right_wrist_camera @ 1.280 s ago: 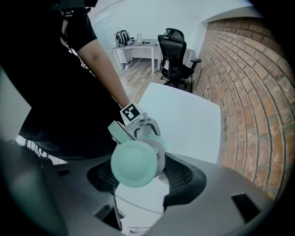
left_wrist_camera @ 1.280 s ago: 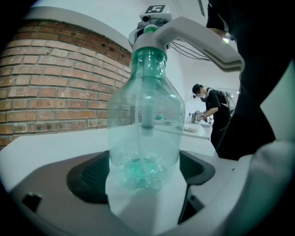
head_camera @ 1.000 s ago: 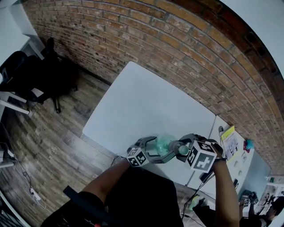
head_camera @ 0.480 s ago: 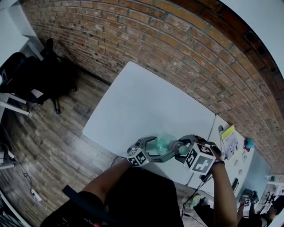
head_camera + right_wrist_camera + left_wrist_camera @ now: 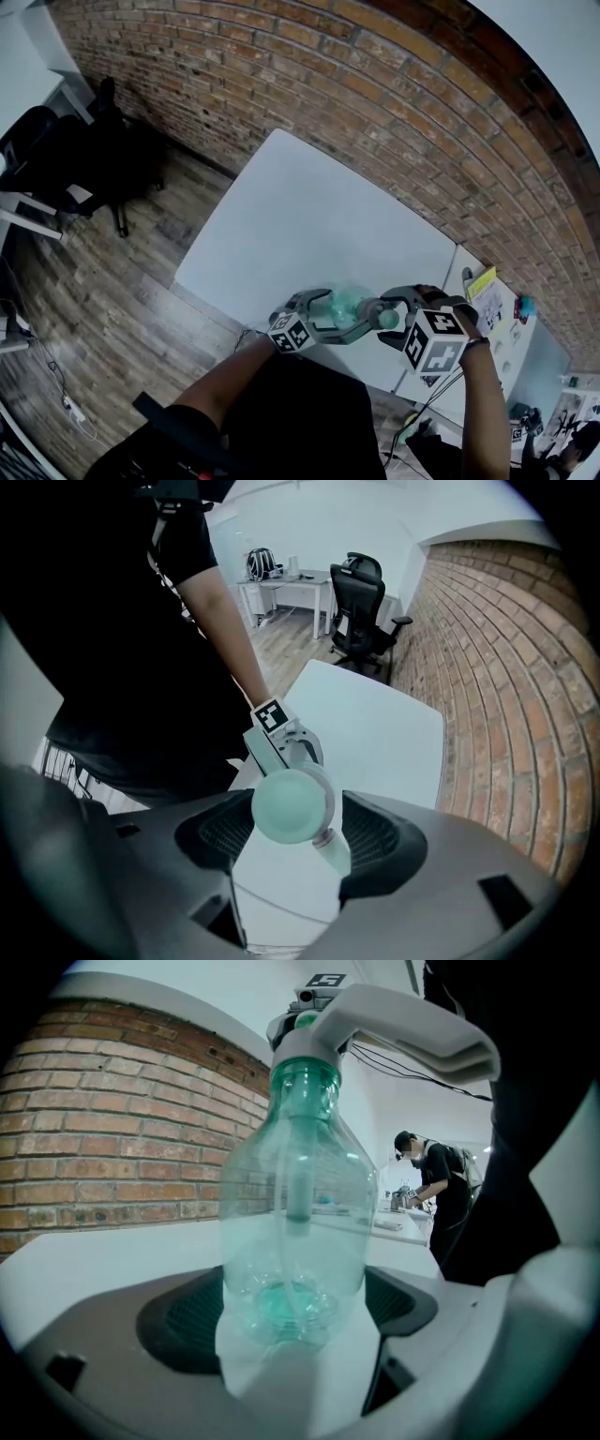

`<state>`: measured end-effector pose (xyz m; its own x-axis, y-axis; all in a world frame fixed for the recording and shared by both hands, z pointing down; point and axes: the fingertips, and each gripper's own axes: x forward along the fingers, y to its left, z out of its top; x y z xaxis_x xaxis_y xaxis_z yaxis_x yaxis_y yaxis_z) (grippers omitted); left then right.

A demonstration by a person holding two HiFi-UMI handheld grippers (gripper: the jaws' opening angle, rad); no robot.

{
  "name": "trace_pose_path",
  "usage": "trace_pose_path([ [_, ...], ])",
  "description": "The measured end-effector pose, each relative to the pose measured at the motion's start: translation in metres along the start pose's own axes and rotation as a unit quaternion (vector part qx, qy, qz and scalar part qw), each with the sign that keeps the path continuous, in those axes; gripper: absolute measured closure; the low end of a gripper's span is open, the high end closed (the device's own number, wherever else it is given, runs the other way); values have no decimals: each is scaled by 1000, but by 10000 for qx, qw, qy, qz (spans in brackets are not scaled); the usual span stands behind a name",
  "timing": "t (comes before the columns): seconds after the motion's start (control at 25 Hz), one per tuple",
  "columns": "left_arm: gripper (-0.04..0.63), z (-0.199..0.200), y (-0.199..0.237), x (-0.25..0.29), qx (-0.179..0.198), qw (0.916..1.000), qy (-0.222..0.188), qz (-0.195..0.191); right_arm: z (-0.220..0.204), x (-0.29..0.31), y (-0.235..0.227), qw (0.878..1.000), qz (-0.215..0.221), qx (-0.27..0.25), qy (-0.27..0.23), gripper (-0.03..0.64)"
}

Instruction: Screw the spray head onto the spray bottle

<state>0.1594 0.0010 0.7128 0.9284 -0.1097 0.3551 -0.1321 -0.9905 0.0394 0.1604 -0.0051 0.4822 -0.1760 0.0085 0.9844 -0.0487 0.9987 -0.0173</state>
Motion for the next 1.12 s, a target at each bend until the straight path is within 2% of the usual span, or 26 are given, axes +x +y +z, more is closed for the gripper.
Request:
trace_pose_path([
  [0.28, 133, 0, 0, -1, -16, 10000, 9, -15, 5, 4, 4, 9925, 104, -1173, 343, 344],
  [0.6, 133, 1, -1, 0, -26, 10000, 7, -25, -4, 18, 5, 9805, 219, -1737, 888, 345],
  [0.88, 133, -1, 0, 0, -23, 10000, 1, -16, -6, 21, 2, 9837, 156, -1584, 836, 345],
  [1.12, 133, -1, 0, -1, -1, 10000, 36, -34, -5, 21, 1, 9939, 94, -806, 746, 345],
])
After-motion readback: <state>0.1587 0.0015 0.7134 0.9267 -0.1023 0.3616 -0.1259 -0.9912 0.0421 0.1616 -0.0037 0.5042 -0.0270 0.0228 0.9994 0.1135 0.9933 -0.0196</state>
